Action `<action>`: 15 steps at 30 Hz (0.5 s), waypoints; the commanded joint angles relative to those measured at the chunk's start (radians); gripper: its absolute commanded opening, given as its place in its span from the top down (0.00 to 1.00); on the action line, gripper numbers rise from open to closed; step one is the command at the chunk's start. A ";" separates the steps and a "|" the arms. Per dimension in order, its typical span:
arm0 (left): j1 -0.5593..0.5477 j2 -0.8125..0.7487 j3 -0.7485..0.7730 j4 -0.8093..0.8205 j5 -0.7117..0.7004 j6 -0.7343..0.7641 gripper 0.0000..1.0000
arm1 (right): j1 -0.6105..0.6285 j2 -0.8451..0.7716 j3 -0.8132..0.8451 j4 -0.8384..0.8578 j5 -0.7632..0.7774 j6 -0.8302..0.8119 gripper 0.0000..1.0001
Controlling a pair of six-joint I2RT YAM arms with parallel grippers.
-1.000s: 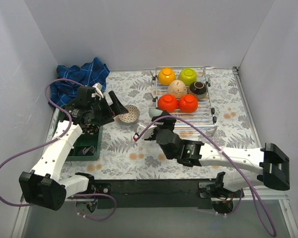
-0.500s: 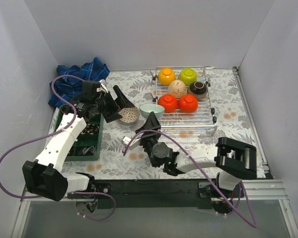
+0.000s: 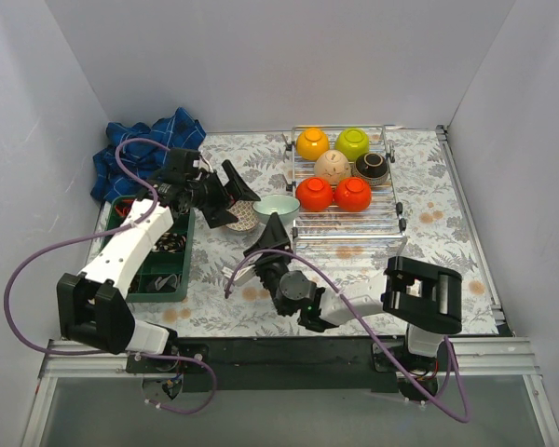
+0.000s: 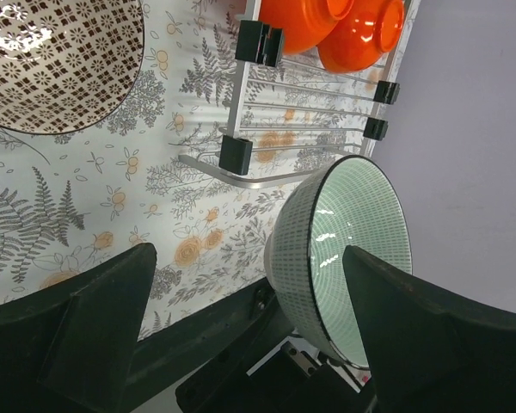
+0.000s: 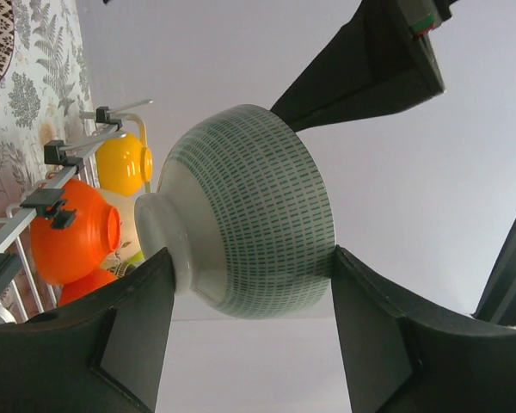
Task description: Unload the bowls from the dish rack
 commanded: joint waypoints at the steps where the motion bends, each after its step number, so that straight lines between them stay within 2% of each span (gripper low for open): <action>1: -0.028 0.016 0.034 0.010 0.044 -0.006 0.15 | 0.006 0.024 0.049 0.465 -0.033 -0.020 0.99; 6: -0.078 0.057 0.057 0.010 0.055 -0.002 0.31 | 0.006 0.044 0.059 0.465 -0.039 -0.017 0.99; 10: -0.114 0.076 0.051 0.005 0.056 0.001 0.49 | 0.006 0.061 0.062 0.465 -0.045 -0.017 0.99; 14: -0.115 0.061 0.043 -0.006 0.024 0.003 0.77 | 0.006 0.067 0.061 0.466 -0.043 -0.016 0.99; 15: -0.115 0.057 0.045 -0.009 0.000 0.009 0.79 | 0.006 0.066 0.058 0.466 -0.042 -0.015 0.99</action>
